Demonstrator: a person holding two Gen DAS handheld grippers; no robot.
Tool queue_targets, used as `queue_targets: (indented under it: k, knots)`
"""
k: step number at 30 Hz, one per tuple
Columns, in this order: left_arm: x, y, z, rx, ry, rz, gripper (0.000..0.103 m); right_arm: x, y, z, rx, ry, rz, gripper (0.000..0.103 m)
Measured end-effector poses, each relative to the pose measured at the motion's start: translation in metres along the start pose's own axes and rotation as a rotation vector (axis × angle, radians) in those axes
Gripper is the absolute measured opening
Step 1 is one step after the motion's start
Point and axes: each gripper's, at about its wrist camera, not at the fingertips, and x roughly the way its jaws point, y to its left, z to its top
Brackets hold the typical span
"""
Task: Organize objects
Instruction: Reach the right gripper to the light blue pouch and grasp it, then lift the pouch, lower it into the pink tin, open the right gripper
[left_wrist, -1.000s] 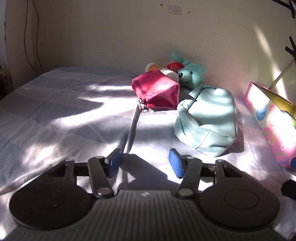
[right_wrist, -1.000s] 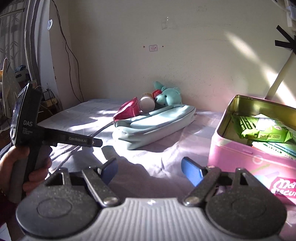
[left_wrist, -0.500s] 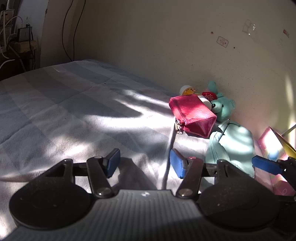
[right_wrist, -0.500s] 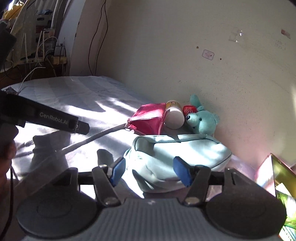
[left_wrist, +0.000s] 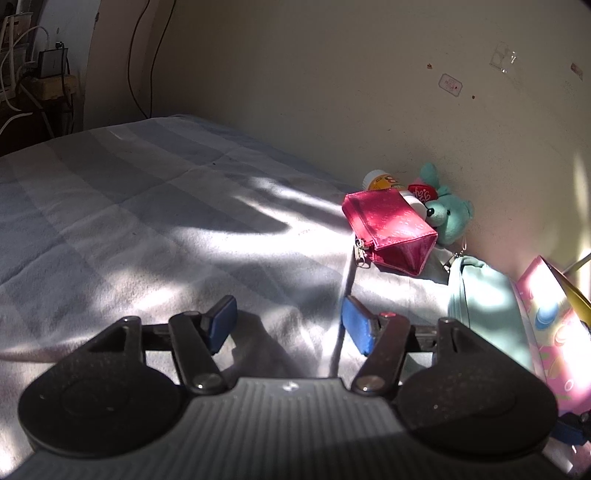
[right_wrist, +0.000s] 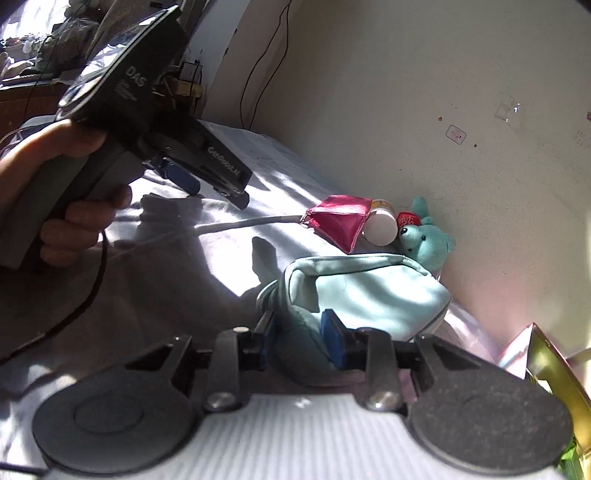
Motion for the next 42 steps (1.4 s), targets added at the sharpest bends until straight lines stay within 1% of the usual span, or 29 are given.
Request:
queue_targets:
  k: [1, 3, 4, 5, 7, 9, 10, 11, 12, 14, 15, 16, 18, 19, 21, 22, 23, 25, 26, 27, 28, 29, 30, 31, 33, 38, 42]
  knots:
    - [0.000, 0.000, 0.000, 0.001, 0.000, 0.000, 0.066, -0.016, 0.001, -0.009, -0.017, -0.009, 0.027, 0.027]
    - [-0.001, -0.001, -0.001, 0.007, -0.001, 0.001, 0.066, -0.047, 0.001, -0.027, -0.054, -0.029, 0.049, 0.024]
    - [-0.001, -0.002, -0.001, 0.012, -0.002, 0.001, 0.066, -0.060, -0.001, -0.037, -0.063, -0.017, 0.059, 0.019]
    - [-0.001, -0.003, -0.001, 0.017, -0.001, 0.002, 0.066, -0.069, -0.003, -0.044, -0.059, 0.005, 0.062, 0.017]
    - [-0.002, -0.006, -0.002, 0.028, -0.002, 0.004, 0.067, -0.086, -0.010, -0.067, -0.040, 0.065, 0.014, 0.017]
    - [-0.003, -0.009, -0.004, 0.043, -0.006, 0.006, 0.067, -0.097, -0.022, -0.085, 0.009, 0.123, -0.090, 0.019]
    - [-0.004, -0.010, -0.004, 0.051, -0.011, 0.008, 0.067, -0.101, -0.028, -0.090, 0.046, 0.128, -0.120, 0.021]
    - [-0.005, -0.012, -0.005, 0.061, -0.017, 0.013, 0.067, -0.107, -0.037, -0.093, 0.113, 0.112, -0.147, 0.021]
    - [-0.005, -0.014, -0.005, 0.068, -0.022, 0.017, 0.067, -0.112, -0.044, -0.093, 0.179, 0.084, -0.154, 0.023]
    - [-0.007, -0.015, -0.006, 0.074, -0.035, 0.028, 0.068, -0.116, -0.051, -0.086, 0.263, 0.011, -0.148, 0.036]
    - [-0.008, -0.015, -0.006, 0.074, -0.040, 0.030, 0.068, -0.114, -0.051, -0.080, 0.283, -0.025, -0.148, 0.049]
    - [-0.008, -0.014, -0.006, 0.070, -0.044, 0.032, 0.069, -0.110, -0.050, -0.072, 0.296, -0.063, -0.145, 0.059]
    - [-0.008, -0.011, -0.005, 0.054, -0.043, 0.032, 0.069, -0.098, -0.044, -0.055, 0.304, -0.105, -0.120, 0.062]
    - [-0.008, -0.009, -0.004, 0.037, -0.040, 0.030, 0.069, -0.090, -0.039, -0.043, 0.307, -0.116, -0.105, 0.069]
    - [-0.007, -0.004, -0.002, 0.008, -0.035, 0.029, 0.069, -0.070, -0.028, -0.024, 0.290, -0.124, -0.080, 0.075]
    - [-0.006, -0.001, -0.002, -0.006, -0.033, 0.026, 0.069, -0.056, -0.019, -0.015, 0.249, -0.131, -0.059, 0.074]
    - [-0.006, 0.000, -0.001, -0.014, -0.030, 0.023, 0.069, -0.046, -0.011, -0.009, 0.205, -0.127, -0.056, 0.073]
    - [-0.004, 0.001, -0.001, -0.020, -0.026, 0.019, 0.069, -0.022, 0.005, 0.002, 0.114, -0.092, -0.069, 0.067]
    - [-0.003, 0.000, 0.000, -0.017, -0.026, 0.016, 0.069, -0.014, 0.010, 0.005, 0.078, -0.085, -0.063, 0.067]
    - [-0.003, 0.000, 0.000, -0.013, -0.027, 0.014, 0.069, -0.007, 0.016, 0.007, 0.044, -0.074, -0.057, 0.065]
    - [-0.004, -0.001, 0.000, -0.009, -0.028, 0.012, 0.069, -0.002, 0.019, 0.008, 0.020, -0.057, -0.053, 0.053]
    - [-0.004, -0.001, -0.001, -0.007, -0.029, 0.011, 0.069, 0.001, 0.020, 0.009, 0.003, -0.038, -0.041, 0.045]
    - [-0.005, -0.001, -0.001, -0.007, -0.029, 0.010, 0.070, 0.003, 0.022, 0.008, -0.008, -0.018, -0.022, 0.023]
    - [-0.004, -0.001, -0.001, -0.009, -0.028, 0.009, 0.070, 0.002, 0.024, 0.005, -0.017, -0.003, -0.006, 0.015]
    - [-0.004, 0.000, 0.000, -0.012, -0.025, 0.006, 0.071, -0.006, 0.029, -0.005, -0.066, 0.003, -0.038, 0.014]
    - [-0.004, -0.001, -0.001, -0.004, -0.023, 0.003, 0.071, -0.032, 0.020, -0.026, -0.050, 0.034, -0.047, 0.015]
    - [-0.005, -0.002, -0.001, 0.004, -0.024, 0.003, 0.072, -0.064, 0.013, -0.049, -0.067, 0.063, -0.051, 0.016]
